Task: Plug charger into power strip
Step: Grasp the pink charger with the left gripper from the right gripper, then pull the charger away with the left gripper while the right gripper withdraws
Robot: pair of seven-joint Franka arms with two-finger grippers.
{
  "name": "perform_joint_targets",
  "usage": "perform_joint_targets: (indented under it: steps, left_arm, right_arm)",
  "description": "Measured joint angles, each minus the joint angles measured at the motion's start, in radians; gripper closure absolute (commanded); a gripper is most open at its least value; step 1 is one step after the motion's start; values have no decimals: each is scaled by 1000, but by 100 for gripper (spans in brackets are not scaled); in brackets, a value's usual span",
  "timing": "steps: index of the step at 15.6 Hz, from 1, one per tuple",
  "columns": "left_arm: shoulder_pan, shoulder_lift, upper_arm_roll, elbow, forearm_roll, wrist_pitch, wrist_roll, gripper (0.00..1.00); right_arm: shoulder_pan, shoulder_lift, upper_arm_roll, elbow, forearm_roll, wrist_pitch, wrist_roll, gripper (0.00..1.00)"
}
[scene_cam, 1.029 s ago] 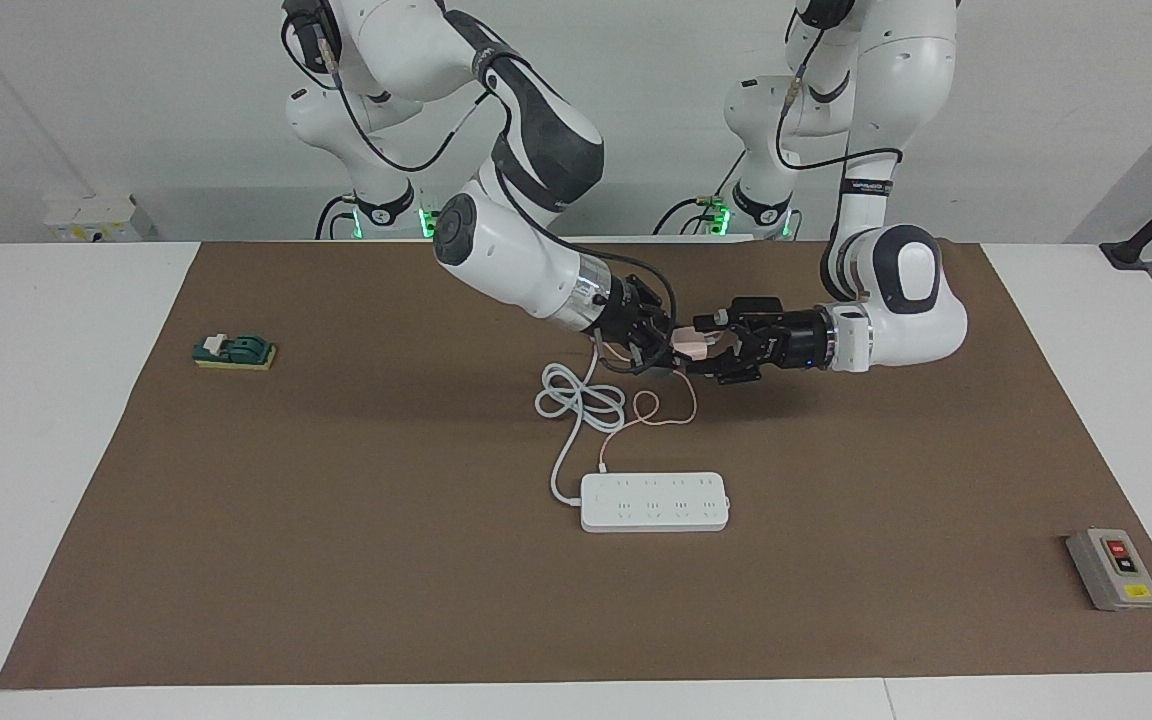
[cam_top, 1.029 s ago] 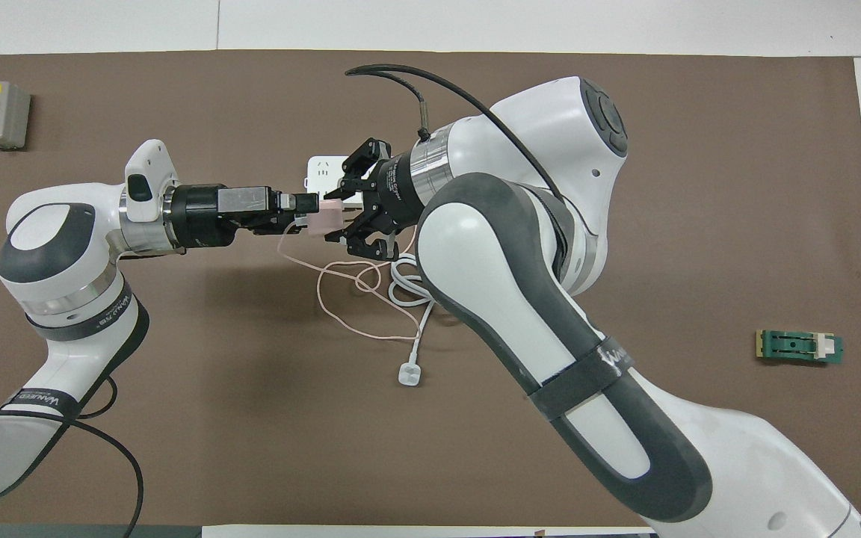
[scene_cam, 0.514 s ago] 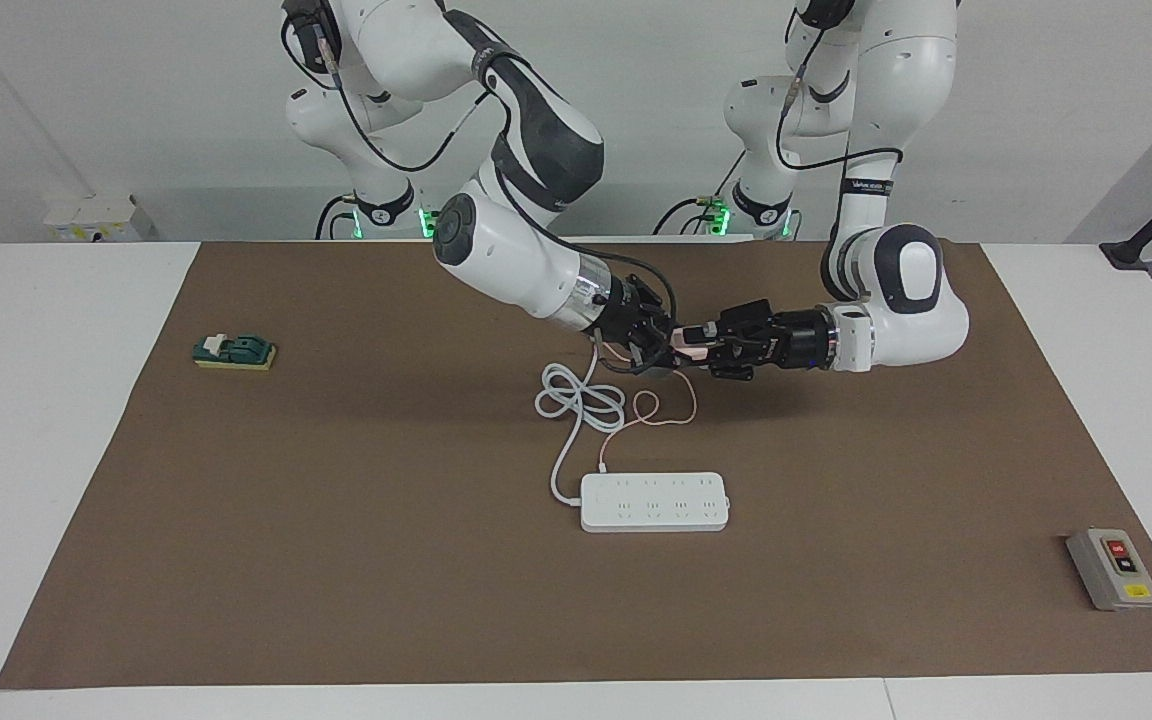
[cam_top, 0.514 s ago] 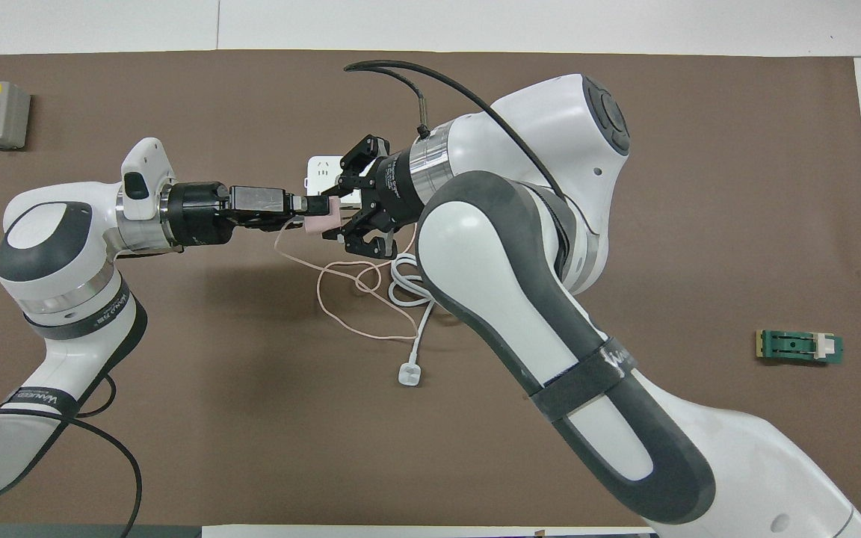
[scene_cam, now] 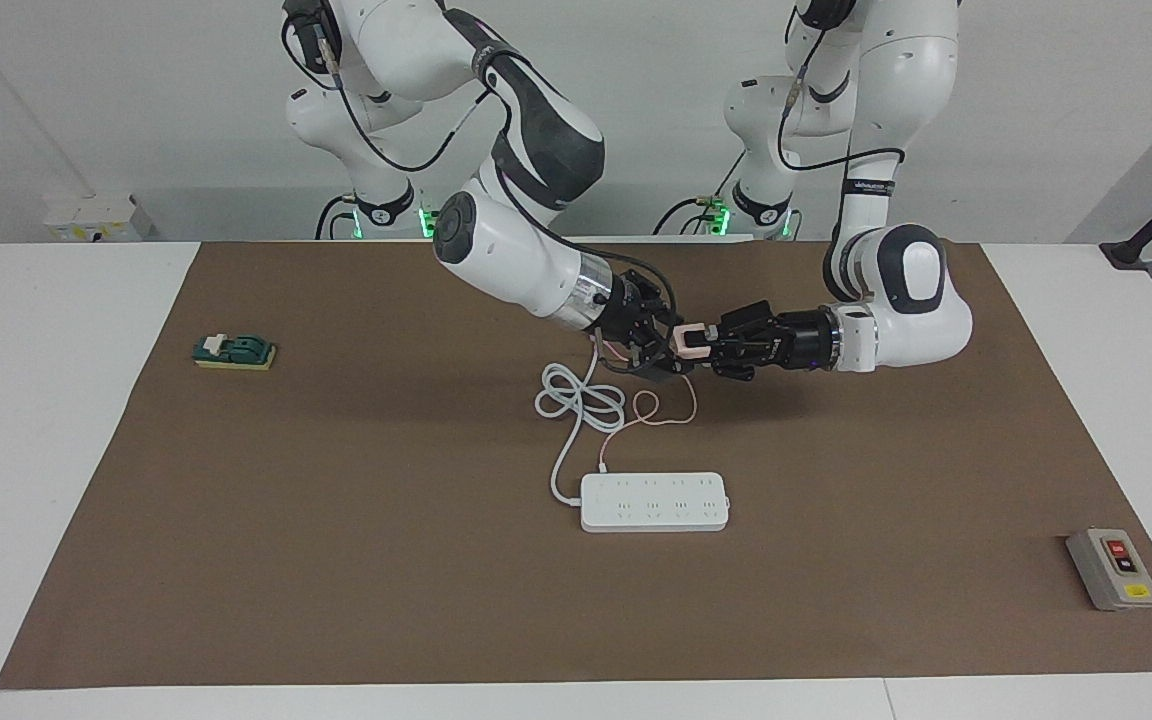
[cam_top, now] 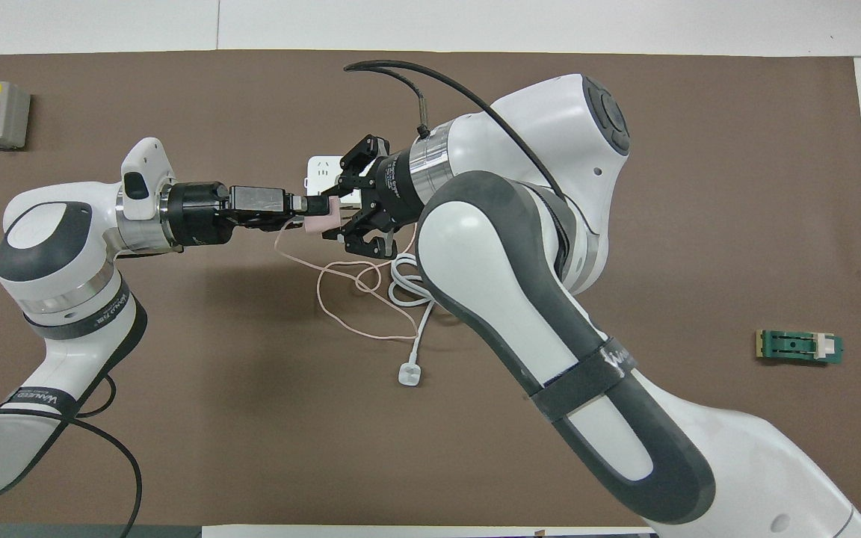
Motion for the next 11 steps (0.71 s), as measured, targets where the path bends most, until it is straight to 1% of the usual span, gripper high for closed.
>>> perform_joint_targets:
  steps: [3,6,8,11]
  left_arm:
    - [1,0,9,36,0,2,-5,100]
    - [5,0,21,77,25,37,-17,100]
    - [8,0,31,125,115,84,-68,100]
    - [16,-2,46,240,329,121,-212,100]
  right_arm:
    - [-9,0,-1,0,0,0,4,0]
    - [-49,0,-3,5,0,-8,7,0]
    - [-88,-1,-4,26,0,-44,7,0]
    - [-152,-8,-14,59,0,-110,11,0]
